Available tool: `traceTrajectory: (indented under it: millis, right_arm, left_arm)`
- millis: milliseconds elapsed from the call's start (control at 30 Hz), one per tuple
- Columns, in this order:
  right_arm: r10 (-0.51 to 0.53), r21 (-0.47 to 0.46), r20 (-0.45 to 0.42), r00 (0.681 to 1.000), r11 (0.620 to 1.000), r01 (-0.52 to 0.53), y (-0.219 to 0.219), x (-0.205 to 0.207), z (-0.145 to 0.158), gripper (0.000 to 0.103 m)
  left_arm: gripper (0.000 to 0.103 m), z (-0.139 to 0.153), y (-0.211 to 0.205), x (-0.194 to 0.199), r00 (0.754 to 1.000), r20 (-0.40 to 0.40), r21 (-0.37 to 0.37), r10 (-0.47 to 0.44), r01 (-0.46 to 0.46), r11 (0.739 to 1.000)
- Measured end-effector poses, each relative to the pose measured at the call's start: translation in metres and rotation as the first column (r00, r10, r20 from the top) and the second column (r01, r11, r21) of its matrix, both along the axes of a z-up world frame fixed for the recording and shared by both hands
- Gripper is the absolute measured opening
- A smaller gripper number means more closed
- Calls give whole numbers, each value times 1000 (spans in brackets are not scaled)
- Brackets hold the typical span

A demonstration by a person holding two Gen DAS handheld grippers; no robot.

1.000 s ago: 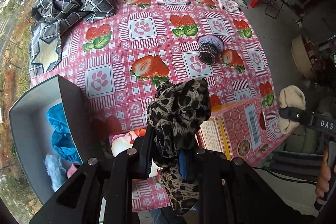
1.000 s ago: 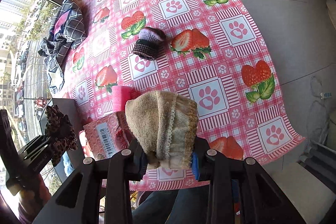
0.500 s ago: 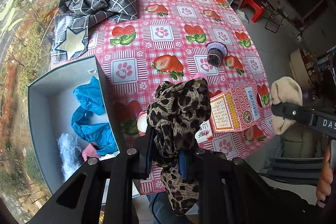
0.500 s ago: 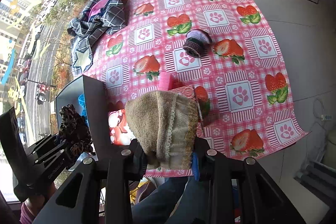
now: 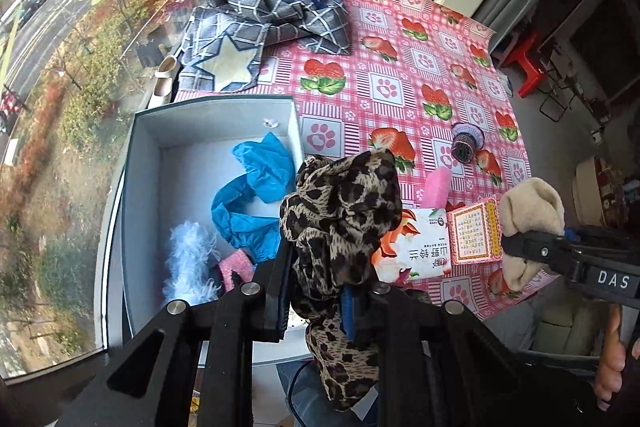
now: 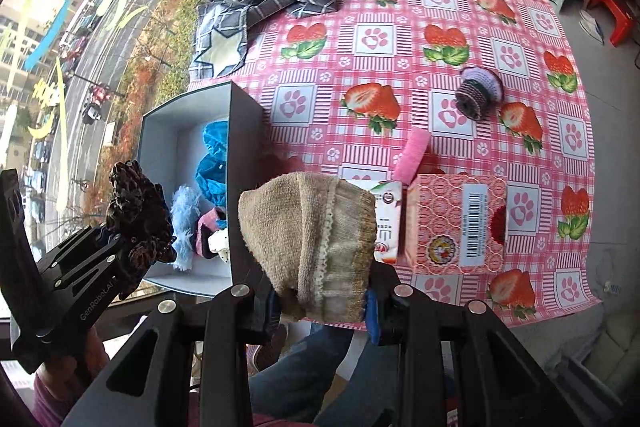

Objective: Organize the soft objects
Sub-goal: 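Lift the scrunchie and beige sock and carry both toward the white box, then hold the scrunchie above the box with the left tool while the right tool holds the sock nearby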

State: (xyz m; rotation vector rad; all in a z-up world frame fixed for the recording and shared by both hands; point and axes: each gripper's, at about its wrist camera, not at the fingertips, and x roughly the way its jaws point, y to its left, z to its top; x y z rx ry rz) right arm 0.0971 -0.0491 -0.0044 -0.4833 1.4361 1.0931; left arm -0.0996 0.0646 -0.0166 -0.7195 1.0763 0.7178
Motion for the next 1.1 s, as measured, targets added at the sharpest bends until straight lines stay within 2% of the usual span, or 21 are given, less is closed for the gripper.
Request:
traceTrajectory:
  millis: [267,567,1100]
  right_arm:
    - [136,5,1,991,991,-136,31,-40,3,33]
    - [243,11,-15,970,970,-243,52,-73,1,33]
    - [273,12,-40,961,962,-273,61,-78,-3,34]
  left_arm:
    - [22,1,6,-45,994,-14,2,111,-111,994]
    - [22,1,5,-70,984,-47,5,174,-174,985]
    - [22,0,6,-73,979,-66,3,194,-194,981]
